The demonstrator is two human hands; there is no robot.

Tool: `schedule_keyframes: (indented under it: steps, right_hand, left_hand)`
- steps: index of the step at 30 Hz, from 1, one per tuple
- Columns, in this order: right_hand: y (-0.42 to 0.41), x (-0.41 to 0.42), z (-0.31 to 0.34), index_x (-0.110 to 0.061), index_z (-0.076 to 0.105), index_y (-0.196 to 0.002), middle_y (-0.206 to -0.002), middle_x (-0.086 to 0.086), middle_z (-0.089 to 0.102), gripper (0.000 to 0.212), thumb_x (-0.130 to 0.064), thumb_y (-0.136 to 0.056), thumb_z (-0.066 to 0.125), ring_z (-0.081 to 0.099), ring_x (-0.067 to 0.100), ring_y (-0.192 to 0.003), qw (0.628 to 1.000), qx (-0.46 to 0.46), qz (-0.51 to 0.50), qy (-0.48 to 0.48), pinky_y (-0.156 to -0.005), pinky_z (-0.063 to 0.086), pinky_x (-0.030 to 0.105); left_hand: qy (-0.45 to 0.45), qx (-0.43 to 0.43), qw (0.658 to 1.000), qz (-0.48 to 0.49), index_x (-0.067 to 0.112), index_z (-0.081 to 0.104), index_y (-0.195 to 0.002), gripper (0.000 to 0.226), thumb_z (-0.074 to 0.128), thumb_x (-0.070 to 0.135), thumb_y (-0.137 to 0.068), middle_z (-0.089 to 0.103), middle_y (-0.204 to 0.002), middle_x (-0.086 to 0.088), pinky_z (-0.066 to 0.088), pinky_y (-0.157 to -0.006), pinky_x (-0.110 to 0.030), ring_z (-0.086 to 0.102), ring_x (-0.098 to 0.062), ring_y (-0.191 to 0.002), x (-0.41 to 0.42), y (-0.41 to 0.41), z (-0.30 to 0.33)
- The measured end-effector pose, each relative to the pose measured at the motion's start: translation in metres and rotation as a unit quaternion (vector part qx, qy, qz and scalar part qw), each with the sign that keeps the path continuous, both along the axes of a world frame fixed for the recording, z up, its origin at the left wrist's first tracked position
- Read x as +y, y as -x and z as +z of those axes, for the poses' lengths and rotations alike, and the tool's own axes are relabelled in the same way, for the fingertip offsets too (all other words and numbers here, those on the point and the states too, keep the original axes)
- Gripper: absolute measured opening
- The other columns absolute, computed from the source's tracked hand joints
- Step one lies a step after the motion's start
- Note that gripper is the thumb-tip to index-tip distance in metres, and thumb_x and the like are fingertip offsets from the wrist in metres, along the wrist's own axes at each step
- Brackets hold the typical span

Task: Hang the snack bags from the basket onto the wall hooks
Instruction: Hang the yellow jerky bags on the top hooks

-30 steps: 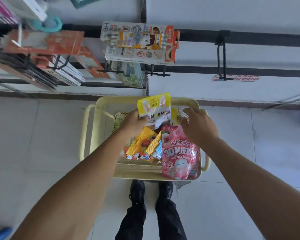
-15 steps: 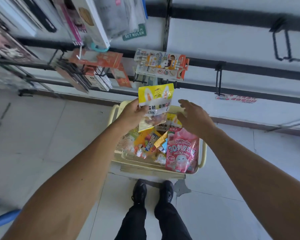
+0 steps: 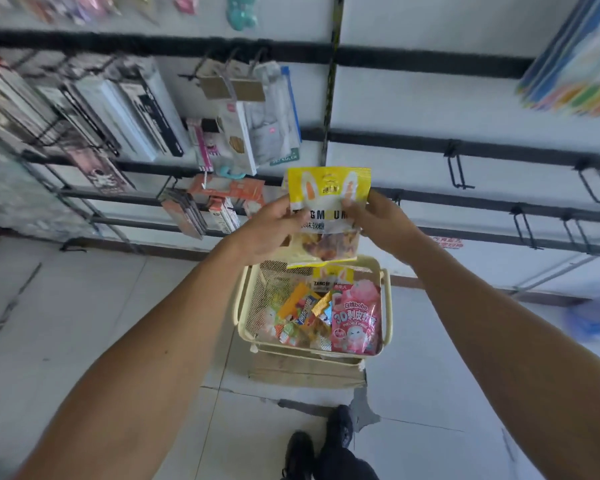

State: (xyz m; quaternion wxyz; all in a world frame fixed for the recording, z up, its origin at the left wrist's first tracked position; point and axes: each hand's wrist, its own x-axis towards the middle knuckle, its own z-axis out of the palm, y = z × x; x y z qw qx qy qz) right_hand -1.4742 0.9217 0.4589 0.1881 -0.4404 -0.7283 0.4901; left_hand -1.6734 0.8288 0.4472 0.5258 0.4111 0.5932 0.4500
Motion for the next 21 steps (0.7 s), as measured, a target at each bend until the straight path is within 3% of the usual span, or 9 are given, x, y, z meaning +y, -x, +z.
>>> schedule_keyframes:
  steps: [2,4,6,8,10,13,17,18,21]
  right_hand:
    - [-0.006,-0.007,0.026,-0.017,0.071,-0.098,-0.096,0.009,0.074,0.045,-0.06,-0.086,0.064,0.07,0.029,-0.091,0.998,0.047,-0.033,0.025,-0.089,0.055,0.057]
    - [-0.015,-0.012,0.051,-0.016,0.071,-0.085,-0.078,0.002,0.073,0.038,-0.054,-0.085,0.069,0.069,0.026,-0.079,0.995,0.074,-0.055,0.042,-0.088,0.057,0.056]
    - [-0.024,-0.018,0.078,-0.016,0.069,-0.081,-0.061,-0.012,0.066,0.027,-0.041,-0.092,0.067,0.061,0.008,-0.062,0.994,0.089,-0.048,0.031,-0.072,0.058,0.037]
    - [-0.035,-0.02,0.098,-0.015,0.066,-0.081,-0.053,-0.017,0.062,0.025,-0.035,-0.095,0.065,0.054,-0.002,-0.05,0.994,0.091,-0.054,0.012,-0.056,0.048,0.019]
    - [-0.05,-0.022,0.119,-0.012,0.066,-0.084,-0.056,-0.013,0.065,0.022,-0.031,-0.095,0.066,0.057,0.002,-0.052,0.993,0.109,-0.051,0.003,-0.053,0.049,0.021]
    - [-0.076,-0.017,0.151,-0.008,0.071,-0.092,-0.087,0.007,0.076,0.016,-0.024,-0.091,0.07,0.071,0.024,-0.08,0.992,0.116,-0.052,-0.006,-0.075,0.059,0.042]
    - [-0.122,-0.014,0.196,-0.007,0.071,-0.092,-0.085,0.005,0.074,0.02,-0.027,-0.092,0.068,0.071,0.017,-0.078,0.983,0.172,-0.064,-0.029,-0.066,0.055,0.03]
    - [-0.135,-0.012,0.206,-0.009,0.069,-0.086,-0.079,0.002,0.073,0.019,-0.027,-0.093,0.068,0.07,0.017,-0.075,0.98,0.184,-0.068,-0.042,-0.063,0.055,0.03]
    - [-0.174,-0.002,0.237,-0.017,0.062,-0.069,-0.066,-0.003,0.067,0.026,-0.023,-0.093,0.068,0.067,0.015,-0.066,0.971,0.21,-0.091,-0.075,-0.058,0.056,0.03]
  left_hand:
    - [-0.008,-0.019,1.0,0.007,0.033,0.066,-0.114,0.023,0.057,0.017,-0.101,0.066,-0.125,0.009,0.04,-0.113,-0.047,0.055,-0.019,-0.128,-0.003,-0.004,0.022]
    - [-0.012,-0.039,0.999,0.028,0.031,0.072,-0.106,0.015,0.061,0.023,-0.099,0.072,-0.116,0.008,0.043,-0.11,-0.053,0.059,-0.023,-0.124,-0.005,-0.013,0.046]
    - [-0.032,-0.041,0.998,0.042,0.027,0.072,-0.099,0.011,0.062,0.025,-0.098,0.074,-0.104,0.007,0.048,-0.104,-0.049,0.063,-0.021,-0.114,-0.005,-0.028,0.073]
    - [-0.075,-0.004,0.996,0.049,0.025,0.072,-0.095,0.008,0.064,0.024,-0.097,0.074,-0.097,0.007,0.049,-0.1,-0.043,0.066,-0.015,-0.102,-0.002,-0.045,0.096]
    - [-0.104,0.021,0.992,0.061,0.025,0.073,-0.091,0.007,0.068,0.025,-0.095,0.075,-0.093,0.012,0.051,-0.097,-0.036,0.068,-0.007,-0.095,0.002,-0.062,0.116]
    - [-0.131,0.027,0.988,0.074,0.022,0.076,-0.092,0.016,0.076,0.036,-0.086,0.078,-0.096,0.008,0.053,-0.096,-0.039,0.072,-0.01,-0.099,0.009,-0.091,0.149]
    - [-0.145,0.001,0.986,0.08,0.01,0.073,-0.103,0.062,0.084,0.055,-0.062,0.077,-0.096,-0.011,0.058,-0.084,-0.059,0.074,-0.034,-0.091,0.026,-0.145,0.193]
    - [-0.147,0.006,0.986,0.075,0.009,0.072,-0.102,0.06,0.084,0.055,-0.064,0.077,-0.094,-0.012,0.059,-0.082,-0.058,0.074,-0.035,-0.088,0.031,-0.159,0.204]
    - [-0.178,0.016,0.982,0.065,0.017,0.073,-0.087,0.02,0.074,0.037,-0.088,0.077,-0.084,-0.004,0.059,-0.068,-0.038,0.074,-0.025,-0.078,0.045,-0.204,0.233]
